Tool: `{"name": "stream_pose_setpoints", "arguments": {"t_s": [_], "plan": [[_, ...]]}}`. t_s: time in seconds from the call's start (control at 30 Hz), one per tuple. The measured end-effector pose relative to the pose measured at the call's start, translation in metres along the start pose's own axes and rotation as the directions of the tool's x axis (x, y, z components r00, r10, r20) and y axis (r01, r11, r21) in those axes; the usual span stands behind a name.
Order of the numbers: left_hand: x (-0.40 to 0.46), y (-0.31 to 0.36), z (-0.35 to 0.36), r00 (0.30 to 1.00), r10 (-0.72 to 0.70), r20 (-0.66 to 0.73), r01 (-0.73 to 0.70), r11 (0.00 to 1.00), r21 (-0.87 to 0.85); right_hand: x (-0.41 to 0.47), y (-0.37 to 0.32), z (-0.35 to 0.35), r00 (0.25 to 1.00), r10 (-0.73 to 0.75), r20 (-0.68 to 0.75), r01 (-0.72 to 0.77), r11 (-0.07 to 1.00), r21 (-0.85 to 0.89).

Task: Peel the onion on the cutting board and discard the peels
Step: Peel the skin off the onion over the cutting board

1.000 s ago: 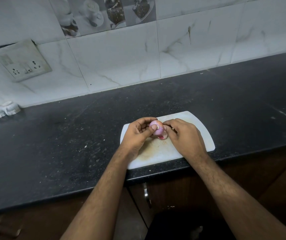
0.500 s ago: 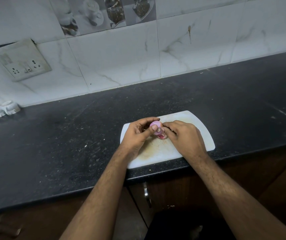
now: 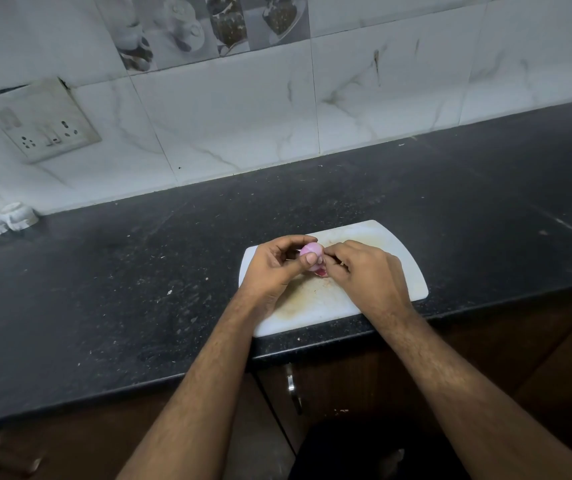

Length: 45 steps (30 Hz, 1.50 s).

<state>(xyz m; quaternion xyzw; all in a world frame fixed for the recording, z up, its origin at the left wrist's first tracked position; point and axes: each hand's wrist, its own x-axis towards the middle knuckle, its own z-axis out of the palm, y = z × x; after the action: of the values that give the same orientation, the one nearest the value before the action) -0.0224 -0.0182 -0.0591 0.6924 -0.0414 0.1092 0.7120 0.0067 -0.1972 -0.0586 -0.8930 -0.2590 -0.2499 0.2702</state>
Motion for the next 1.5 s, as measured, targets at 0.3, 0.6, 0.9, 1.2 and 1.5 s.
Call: {"name": "stream_pose_setpoints", "arguments": {"t_s": [0.3,0.6,0.9,1.2,1.5], "plan": [[0.0011,-0.0016,-0.002,1.0,-0.016,-0.004,0.016,1.0,0.008,-0.0013,-0.0033,-0.0034,0.998,0.048,0.031,-0.05,0.997,0.062],[0.0015,-0.0023,-0.0023,1.0,-0.002,0.016,0.002,1.0,0.012,-0.0006,-0.0059,-0.0039,0.996,0.061,0.067,-0.063,0.998,0.019],[0.0019,-0.0024,-0.0005,1.0,0.009,0.013,-0.009,1.0,0.03,-0.0007,-0.0064,-0.0022,0.997,0.053,0.05,-0.052,0.998,-0.023],[0.0002,-0.0038,-0.0001,1.0,0.004,0.029,-0.006,0.999,0.044,0.0044,-0.0046,-0.0026,0.973,0.22,0.071,-0.22,0.975,0.0],[0.0025,-0.0052,-0.0019,1.0,-0.014,-0.01,0.015,0.999,0.046,0.0052,-0.0035,-0.0031,0.968,0.245,0.053,-0.247,0.969,0.029]]}}
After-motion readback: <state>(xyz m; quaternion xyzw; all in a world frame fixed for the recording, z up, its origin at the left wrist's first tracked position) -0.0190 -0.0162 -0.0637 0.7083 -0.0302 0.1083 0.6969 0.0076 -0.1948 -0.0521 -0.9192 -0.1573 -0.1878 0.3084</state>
